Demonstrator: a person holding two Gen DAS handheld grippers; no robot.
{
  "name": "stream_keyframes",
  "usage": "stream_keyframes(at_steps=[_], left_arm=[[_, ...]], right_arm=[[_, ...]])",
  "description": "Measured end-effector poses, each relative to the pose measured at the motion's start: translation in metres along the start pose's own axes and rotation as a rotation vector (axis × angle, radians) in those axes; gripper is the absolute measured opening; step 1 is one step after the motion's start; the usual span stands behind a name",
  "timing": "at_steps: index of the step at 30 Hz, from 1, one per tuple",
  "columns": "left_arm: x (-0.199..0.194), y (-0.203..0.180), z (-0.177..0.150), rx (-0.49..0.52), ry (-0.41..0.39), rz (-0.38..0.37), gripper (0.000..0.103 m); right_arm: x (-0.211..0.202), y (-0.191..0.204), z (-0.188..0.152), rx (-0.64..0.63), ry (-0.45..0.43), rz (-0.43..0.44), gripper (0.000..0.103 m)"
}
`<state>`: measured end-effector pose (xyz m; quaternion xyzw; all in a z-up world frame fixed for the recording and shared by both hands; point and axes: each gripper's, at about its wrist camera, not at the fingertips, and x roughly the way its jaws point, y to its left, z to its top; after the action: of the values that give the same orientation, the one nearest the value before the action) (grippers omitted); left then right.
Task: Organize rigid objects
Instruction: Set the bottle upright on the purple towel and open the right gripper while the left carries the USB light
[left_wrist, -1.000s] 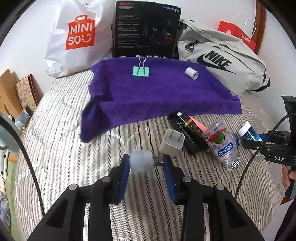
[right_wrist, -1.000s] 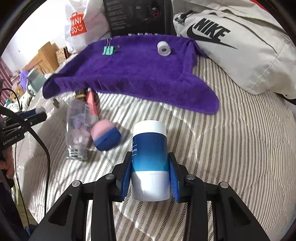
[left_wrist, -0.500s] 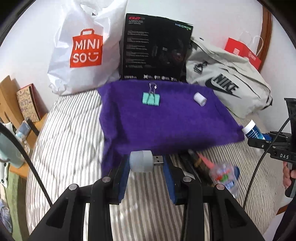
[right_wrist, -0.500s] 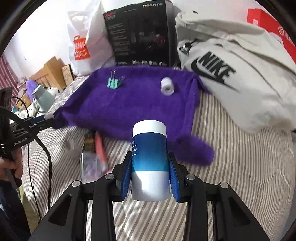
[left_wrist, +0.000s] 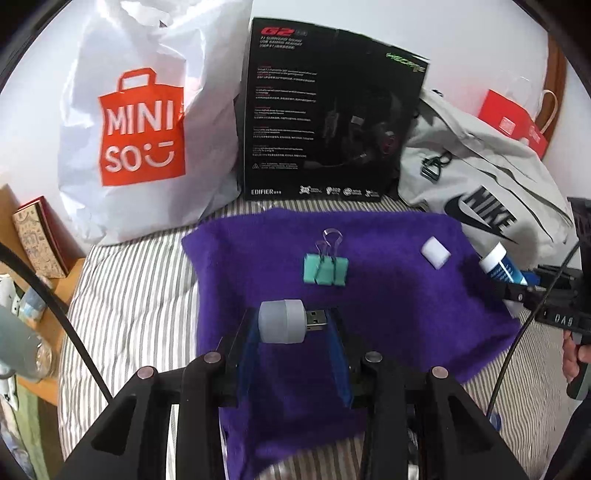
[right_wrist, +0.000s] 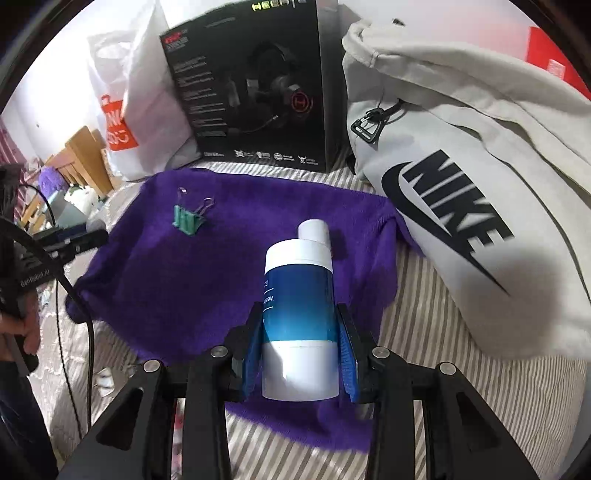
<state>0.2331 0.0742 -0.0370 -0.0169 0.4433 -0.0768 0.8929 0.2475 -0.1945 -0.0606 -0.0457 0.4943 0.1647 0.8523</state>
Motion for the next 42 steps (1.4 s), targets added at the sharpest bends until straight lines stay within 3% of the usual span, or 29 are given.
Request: stream_keyframes(at_steps=[13, 21, 34, 37, 42], left_arm=[[0.073, 0.007, 0.034, -0.001, 0.096, 0.031, 0.034], [0.090, 0.007, 0.027, 0.007, 0.147, 0.047, 0.034], [0.096, -0.001, 0.023, 0.035, 0.158, 0.091, 0.035], [0.094, -0.001, 0.020, 0.041, 0.158, 0.101, 0.037], [0.089, -0.007, 0.013, 0.047, 0.129, 0.149, 0.041]], right_arm=[[0.049, -0.003, 0.005, -0.061, 0.094, -0.028, 0.036], [0.061, 0.004, 0.005, -0.098, 0.099, -0.046, 0.037], [0.059, 0.006, 0.000, -0.150, 0.090, -0.040, 0.039], [0.058, 0.008, 0.000, -0.169, 0.104, -0.043, 0.041], [0.053, 0.017, -0.002, -0.220, 0.126, -0.056, 0.059]])
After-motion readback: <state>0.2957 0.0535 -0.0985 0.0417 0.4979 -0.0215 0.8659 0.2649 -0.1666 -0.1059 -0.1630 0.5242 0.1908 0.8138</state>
